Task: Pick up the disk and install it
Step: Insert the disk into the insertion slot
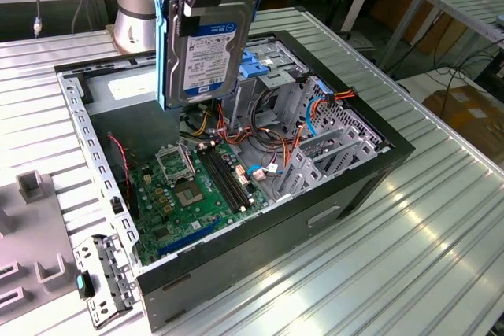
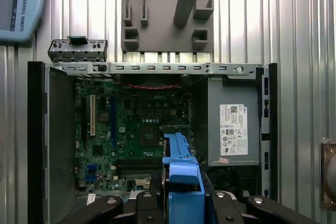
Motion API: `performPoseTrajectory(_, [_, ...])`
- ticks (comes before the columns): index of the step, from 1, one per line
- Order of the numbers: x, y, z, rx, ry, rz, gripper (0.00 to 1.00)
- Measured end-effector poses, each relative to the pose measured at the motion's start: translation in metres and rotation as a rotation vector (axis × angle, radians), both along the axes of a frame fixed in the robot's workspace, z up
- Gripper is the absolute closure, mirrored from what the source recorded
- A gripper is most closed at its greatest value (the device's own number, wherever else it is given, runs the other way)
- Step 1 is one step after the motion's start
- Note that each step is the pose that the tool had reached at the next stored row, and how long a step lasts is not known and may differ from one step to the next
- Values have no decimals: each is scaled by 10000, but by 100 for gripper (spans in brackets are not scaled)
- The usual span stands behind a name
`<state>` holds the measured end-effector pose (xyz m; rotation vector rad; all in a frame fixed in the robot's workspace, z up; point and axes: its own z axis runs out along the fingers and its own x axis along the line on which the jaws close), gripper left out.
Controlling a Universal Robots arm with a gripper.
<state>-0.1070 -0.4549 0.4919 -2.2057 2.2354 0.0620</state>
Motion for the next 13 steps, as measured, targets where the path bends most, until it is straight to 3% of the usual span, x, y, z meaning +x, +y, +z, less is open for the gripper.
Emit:
performPoseTrajectory(10, [1,-187,-1,-6,0,1,63])
performPoseTrajectory(13, [0,-271,-1,-8,0,1,63])
